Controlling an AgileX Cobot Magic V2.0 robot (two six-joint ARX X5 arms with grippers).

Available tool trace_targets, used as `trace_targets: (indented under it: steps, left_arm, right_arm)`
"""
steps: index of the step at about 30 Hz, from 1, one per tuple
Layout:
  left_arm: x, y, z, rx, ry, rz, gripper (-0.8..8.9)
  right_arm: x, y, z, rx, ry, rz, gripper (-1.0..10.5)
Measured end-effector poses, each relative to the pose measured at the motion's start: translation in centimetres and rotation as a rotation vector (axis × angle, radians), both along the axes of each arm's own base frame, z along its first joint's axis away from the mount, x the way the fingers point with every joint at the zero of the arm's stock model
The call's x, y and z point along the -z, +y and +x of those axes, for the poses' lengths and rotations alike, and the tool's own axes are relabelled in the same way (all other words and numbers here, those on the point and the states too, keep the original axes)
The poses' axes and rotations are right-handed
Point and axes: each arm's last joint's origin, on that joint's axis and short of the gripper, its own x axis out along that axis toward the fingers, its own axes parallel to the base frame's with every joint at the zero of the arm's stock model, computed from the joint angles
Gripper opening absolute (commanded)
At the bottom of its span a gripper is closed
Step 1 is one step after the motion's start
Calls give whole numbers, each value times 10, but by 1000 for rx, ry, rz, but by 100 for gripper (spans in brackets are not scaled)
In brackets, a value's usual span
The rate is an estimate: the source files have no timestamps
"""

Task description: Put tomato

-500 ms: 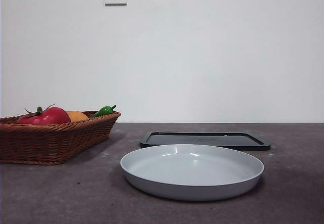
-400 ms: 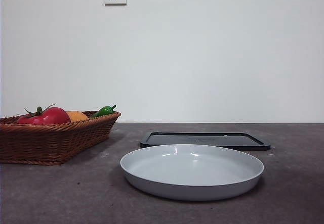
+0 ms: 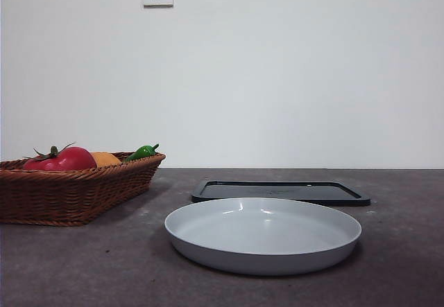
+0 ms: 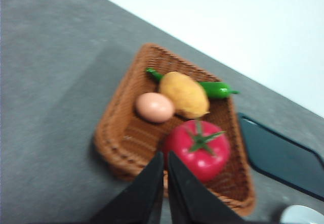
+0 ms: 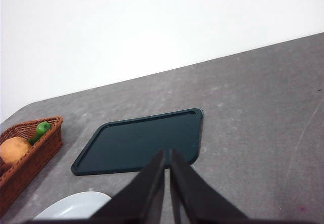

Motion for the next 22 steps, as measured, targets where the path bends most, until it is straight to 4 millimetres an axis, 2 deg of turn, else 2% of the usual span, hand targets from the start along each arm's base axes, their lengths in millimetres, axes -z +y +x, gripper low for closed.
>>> trace_targets:
  steps: [10, 14, 22]
  left_arm:
    - [-59, -4, 3, 178, 133, 90, 12]
    - [-81, -7, 9, 306, 187, 122, 12]
    - [-111, -16, 17, 509, 291, 153, 12]
  right_arm:
    - [-50, 4, 2, -148, 179, -75, 5]
    - [-69, 6, 12, -263, 288, -108, 6]
    - [-106, 17, 32, -458, 422, -146, 5]
